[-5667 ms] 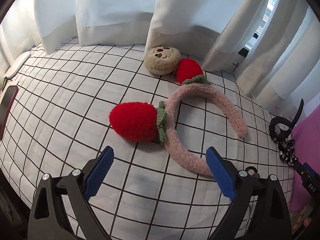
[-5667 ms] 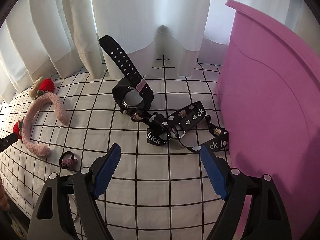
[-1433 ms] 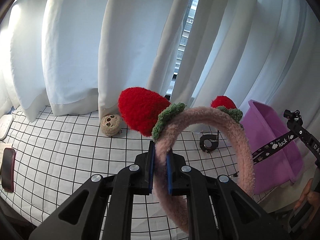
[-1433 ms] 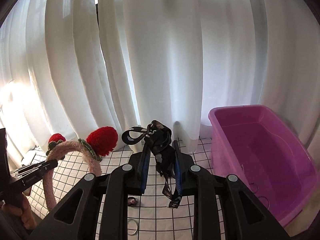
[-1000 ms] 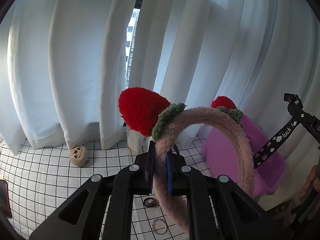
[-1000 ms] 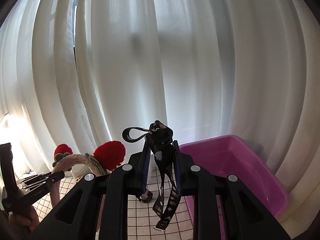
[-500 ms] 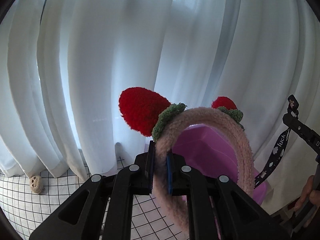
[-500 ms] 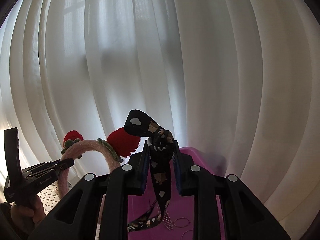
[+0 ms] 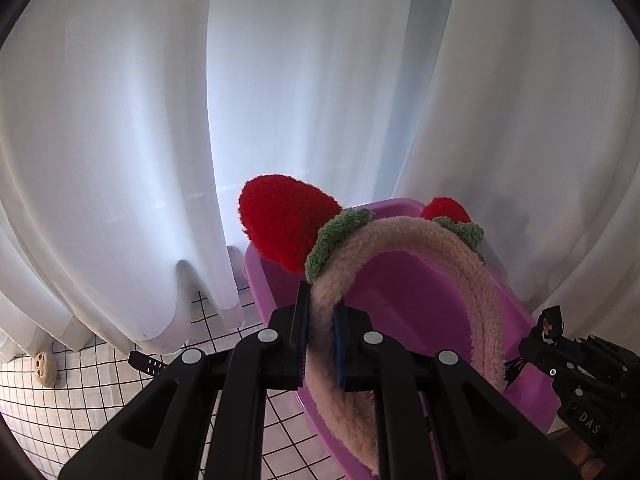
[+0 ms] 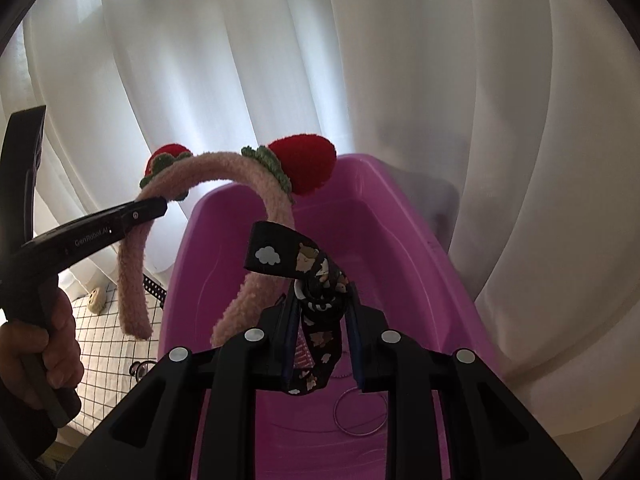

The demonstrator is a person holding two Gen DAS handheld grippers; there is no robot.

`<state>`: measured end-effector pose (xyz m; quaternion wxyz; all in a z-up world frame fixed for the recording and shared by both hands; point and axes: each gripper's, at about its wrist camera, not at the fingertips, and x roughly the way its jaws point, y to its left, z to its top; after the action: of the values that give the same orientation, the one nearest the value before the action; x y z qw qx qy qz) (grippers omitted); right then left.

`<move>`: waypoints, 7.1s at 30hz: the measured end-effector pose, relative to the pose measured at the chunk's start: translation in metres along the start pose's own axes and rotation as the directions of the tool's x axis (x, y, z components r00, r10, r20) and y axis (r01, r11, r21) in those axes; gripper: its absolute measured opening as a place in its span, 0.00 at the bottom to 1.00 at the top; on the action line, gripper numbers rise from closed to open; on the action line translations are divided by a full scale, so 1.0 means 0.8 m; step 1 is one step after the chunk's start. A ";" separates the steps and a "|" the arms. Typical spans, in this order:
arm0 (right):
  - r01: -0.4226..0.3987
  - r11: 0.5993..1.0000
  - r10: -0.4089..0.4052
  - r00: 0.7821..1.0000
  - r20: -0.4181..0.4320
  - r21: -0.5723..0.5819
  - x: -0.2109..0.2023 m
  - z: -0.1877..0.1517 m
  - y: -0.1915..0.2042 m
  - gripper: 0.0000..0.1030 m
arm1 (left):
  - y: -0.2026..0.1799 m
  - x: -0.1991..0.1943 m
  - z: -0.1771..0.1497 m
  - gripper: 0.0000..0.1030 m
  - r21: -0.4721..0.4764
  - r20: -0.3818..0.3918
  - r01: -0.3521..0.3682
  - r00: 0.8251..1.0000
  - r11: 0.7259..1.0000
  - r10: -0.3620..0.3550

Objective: Organize jewelry
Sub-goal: 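Open the left tool to drop the headband while the right tool releases the lanyard into the tub, then move both open tools away from the tub back over the table, then grasp the black hair tie with pink pompoms with the left tool while the right tool grasps the black watch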

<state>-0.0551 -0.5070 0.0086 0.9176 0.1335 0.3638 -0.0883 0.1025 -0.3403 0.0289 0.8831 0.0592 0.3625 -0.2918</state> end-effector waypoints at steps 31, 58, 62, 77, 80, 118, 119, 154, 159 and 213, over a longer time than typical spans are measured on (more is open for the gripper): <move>-0.082 0.995 0.090 0.978 -0.188 0.050 0.054 -0.019 -0.038 0.63 | -0.055 0.102 -0.003 0.90 0.104 -0.177 -0.117 0.975 0.988 0.134; -0.248 0.969 0.248 0.953 -0.172 0.021 0.053 -0.015 -0.013 0.78 | -0.015 0.015 -0.001 0.94 -0.032 -0.095 -0.157 0.984 0.987 0.154; -0.327 0.943 0.332 0.928 -0.170 0.055 0.052 -0.014 0.000 0.80 | 0.009 -0.015 -0.007 0.94 -0.081 -0.067 -0.156 0.986 0.984 0.151; -0.553 0.798 0.585 0.807 -0.087 0.238 0.039 -0.007 0.064 0.84 | 0.165 -0.142 -0.064 0.94 -0.202 -0.016 -0.291 0.956 0.935 0.294; -0.571 0.792 0.595 0.801 -0.067 0.217 0.033 -0.008 0.089 0.89 | 0.207 -0.166 -0.080 0.94 -0.243 -0.027 -0.326 0.944 0.914 0.330; -0.164 0.987 0.160 0.964 -0.212 -0.002 0.156 -0.149 0.327 0.90 | 0.495 -0.150 -0.310 0.94 -0.442 -0.250 -0.454 0.891 0.774 0.380; -0.160 0.987 0.156 0.963 -0.218 -0.005 0.160 -0.152 0.327 0.90 | 0.497 -0.147 -0.313 0.94 -0.448 -0.252 -0.452 0.892 0.771 0.376; -0.124 0.965 0.087 0.982 -0.165 -0.231 0.308 -0.088 0.302 0.90 | 0.278 -0.012 -0.306 0.94 -0.289 -0.189 -0.311 0.946 0.905 0.264; -0.118 0.956 0.076 0.984 -0.162 -0.270 0.324 -0.087 0.305 0.90 | 0.263 0.007 -0.303 0.94 -0.282 -0.173 -0.306 0.949 0.909 0.265; -0.118 0.906 0.094 0.992 -0.078 -0.406 0.346 -0.109 0.325 0.57 | 0.288 -0.009 -0.299 0.13 -0.435 -0.178 -0.495 0.866 0.752 0.467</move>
<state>0.1553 -0.2512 -0.1967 0.9179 -0.0398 0.3923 0.0438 0.0822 -0.0712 -0.1656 0.9050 -0.0551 0.4197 0.0429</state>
